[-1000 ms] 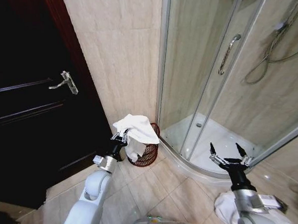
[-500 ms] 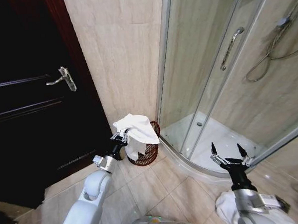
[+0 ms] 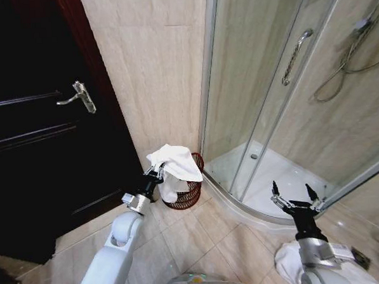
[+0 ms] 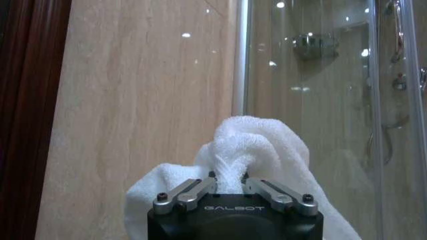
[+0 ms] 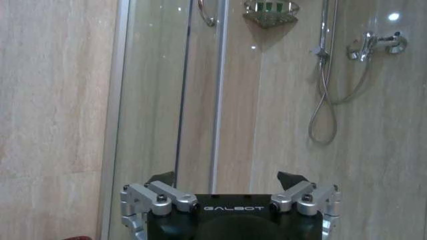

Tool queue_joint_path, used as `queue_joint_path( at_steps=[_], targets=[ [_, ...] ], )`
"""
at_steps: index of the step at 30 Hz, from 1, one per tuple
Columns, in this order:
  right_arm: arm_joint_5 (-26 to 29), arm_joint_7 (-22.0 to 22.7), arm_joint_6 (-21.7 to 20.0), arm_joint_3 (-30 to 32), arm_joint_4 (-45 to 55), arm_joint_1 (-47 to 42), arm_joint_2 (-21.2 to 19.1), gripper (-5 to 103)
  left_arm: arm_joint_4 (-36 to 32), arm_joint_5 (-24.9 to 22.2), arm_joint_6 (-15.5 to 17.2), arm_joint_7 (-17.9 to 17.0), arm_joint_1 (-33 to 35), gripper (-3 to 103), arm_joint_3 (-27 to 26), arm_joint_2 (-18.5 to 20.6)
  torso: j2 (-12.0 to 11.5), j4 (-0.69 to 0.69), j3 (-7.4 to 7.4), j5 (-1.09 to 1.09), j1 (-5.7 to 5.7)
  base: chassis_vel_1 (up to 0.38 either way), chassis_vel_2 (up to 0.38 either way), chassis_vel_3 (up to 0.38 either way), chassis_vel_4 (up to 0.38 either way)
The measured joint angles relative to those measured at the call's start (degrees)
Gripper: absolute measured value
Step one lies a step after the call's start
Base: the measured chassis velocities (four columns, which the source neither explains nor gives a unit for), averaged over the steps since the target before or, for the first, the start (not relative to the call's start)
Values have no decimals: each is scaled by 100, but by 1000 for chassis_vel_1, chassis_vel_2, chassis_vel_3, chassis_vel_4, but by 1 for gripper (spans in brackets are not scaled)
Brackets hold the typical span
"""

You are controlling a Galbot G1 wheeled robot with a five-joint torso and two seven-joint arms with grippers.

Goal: Discard the used towel into the hamper.

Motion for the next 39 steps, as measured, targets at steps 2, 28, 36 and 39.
queue_joint_path(
  at_steps=[2,28,36,39],
  targets=[
    [-2,0,10,-1,-21,-15,0,100,18,12,-3,0,-5,7,1,-16,7,0,4,0,2,-24,30,25,-22],
    [-11,46,267,52,-61,-190,0,100,847,-40,-24,-154,-955,7,406,-81,51,0,30,0,24,-44,49,41,-43],
    [-70,59,263,97,-197,-96,0,100,1688,-142,-46,-265,-2150,7,966,-89,56,0,33,1,28,0,0,0,0],
    [-126,61,247,103,-294,-27,0,100,2195,-175,-74,-320,-2728,7,1233,-145,58,0,34,0,28,0,0,0,0]
  ],
)
